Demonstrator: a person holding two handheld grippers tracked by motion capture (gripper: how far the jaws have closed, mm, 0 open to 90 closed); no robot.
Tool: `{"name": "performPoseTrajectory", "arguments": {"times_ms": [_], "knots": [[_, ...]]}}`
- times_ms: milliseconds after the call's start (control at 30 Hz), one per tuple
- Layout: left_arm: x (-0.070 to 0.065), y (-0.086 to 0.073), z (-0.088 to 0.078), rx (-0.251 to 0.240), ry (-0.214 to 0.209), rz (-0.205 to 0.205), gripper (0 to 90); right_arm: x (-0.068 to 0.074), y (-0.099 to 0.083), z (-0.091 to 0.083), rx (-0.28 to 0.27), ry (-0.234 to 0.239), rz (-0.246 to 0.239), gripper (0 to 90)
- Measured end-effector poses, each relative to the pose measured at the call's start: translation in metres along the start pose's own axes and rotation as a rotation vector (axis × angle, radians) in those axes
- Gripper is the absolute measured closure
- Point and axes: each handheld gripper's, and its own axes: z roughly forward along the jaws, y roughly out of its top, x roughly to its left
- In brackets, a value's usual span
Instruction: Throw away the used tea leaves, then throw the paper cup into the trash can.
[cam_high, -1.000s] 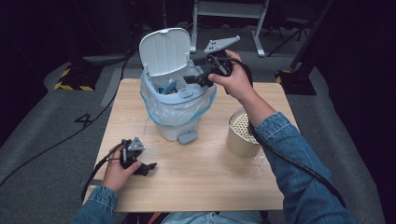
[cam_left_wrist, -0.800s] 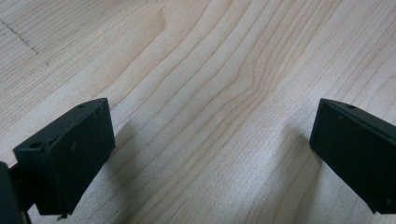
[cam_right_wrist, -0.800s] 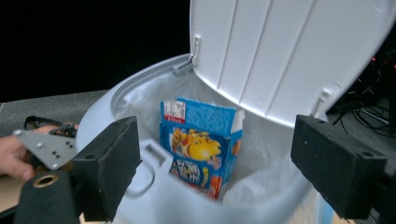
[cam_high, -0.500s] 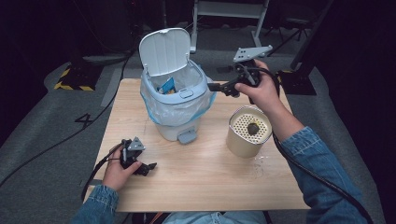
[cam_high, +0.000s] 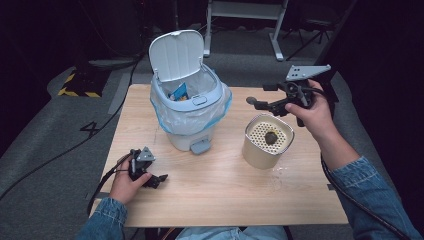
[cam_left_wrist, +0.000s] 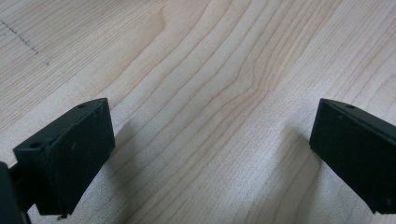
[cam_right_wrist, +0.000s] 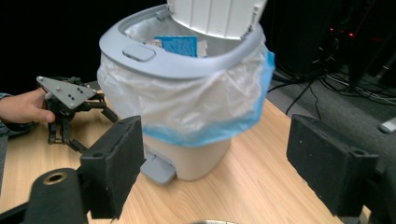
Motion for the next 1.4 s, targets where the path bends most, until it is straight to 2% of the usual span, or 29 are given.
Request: {"name": "performPoseTrajectory", "arguments": {"times_ms": [167,233,533,600,633,733,767,800,900,1033,1133,1200,1267,1300,1333,1400], "knots": [[0.000,0.000,0.000,0.000,0.000,0.000,0.3,-0.004,-0.020,-0.019,-0.001,-0.020,0.034,19.3],[0.000,0.000,0.000,0.000,0.000,0.000,0.3,-0.005,-0.024,-0.022,0.003,-0.022,0.040,19.4],[0.000,0.000,0.000,0.000,0.000,0.000,0.3,-0.008,-0.061,-0.037,0.024,-0.035,0.087,19.4],[0.000,0.000,0.000,0.000,0.000,-0.001,0.3,-0.006,-0.077,-0.043,0.027,-0.037,0.102,19.4],[0.000,0.000,0.000,0.000,0.000,-0.001,0.3,-0.006,-0.077,-0.043,0.027,-0.037,0.102,19.4],[0.000,0.000,0.000,0.000,0.000,-0.001,0.3,-0.003,-0.094,-0.050,0.032,-0.041,0.125,20.1],[0.000,0.000,0.000,0.000,0.000,0.000,0.3,-0.002,-0.104,-0.056,0.042,-0.047,0.138,20.9],[0.000,0.000,0.000,0.000,0.000,0.000,0.3,-0.002,-0.104,-0.056,0.042,-0.047,0.138,20.9],[0.000,0.000,0.000,0.000,0.001,-0.001,0.3,0.001,-0.120,-0.063,0.053,-0.064,0.158,21.6],[-0.002,0.000,0.000,-0.004,0.026,-0.027,0.9,0.003,-0.139,-0.072,0.059,-0.085,0.191,21.8],[-0.002,0.000,0.000,-0.004,0.027,-0.023,1.0,0.008,-0.154,-0.078,0.066,-0.107,0.196,21.8],[-0.002,0.000,0.000,-0.003,0.027,-0.023,1.1,0.014,-0.172,-0.082,0.064,-0.125,0.212,21.8],[-0.002,0.000,0.000,-0.007,0.026,-0.024,1.3,0.016,-0.179,-0.083,0.067,-0.132,0.218,21.7],[-0.002,0.000,0.000,-0.008,0.026,-0.017,3.5,0.019,-0.192,-0.084,0.085,-0.147,0.209,21.2],[-0.003,0.000,-0.001,-0.013,0.027,-0.017,3.5,0.019,-0.192,-0.084,0.085,-0.147,0.209,21.2],[-0.003,0.000,-0.003,-0.025,0.028,-0.017,10.9,0.022,-0.210,-0.081,0.094,-0.155,0.232,20.8]]}}
